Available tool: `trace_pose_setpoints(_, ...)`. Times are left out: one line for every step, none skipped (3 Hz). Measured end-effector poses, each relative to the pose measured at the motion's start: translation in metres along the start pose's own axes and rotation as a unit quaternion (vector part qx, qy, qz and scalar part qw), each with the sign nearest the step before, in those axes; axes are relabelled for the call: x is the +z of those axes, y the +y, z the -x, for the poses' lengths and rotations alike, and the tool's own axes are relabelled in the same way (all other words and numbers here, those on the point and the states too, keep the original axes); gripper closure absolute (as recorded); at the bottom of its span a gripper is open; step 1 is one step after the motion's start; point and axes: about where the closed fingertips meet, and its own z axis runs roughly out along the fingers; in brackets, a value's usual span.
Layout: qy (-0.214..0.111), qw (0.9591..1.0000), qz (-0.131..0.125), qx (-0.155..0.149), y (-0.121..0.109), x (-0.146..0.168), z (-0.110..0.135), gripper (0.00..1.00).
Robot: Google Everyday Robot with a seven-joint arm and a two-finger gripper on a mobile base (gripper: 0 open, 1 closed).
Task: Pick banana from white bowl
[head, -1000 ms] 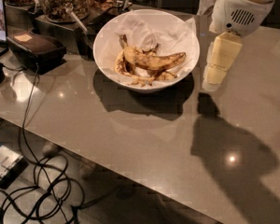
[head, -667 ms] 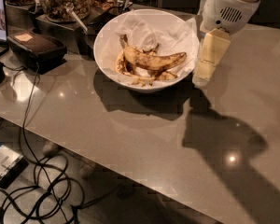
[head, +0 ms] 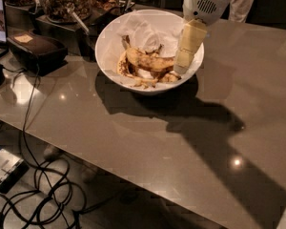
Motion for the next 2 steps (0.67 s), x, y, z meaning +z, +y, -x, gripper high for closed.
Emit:
trace_pose_setpoints(-0.007,1.0000,0.002,0.000,-0.003,0.006,0.005,0.00)
trace_pose_setpoints(0.000,0.9999,0.010,-0.007,-0.005,0.021,0.017,0.00)
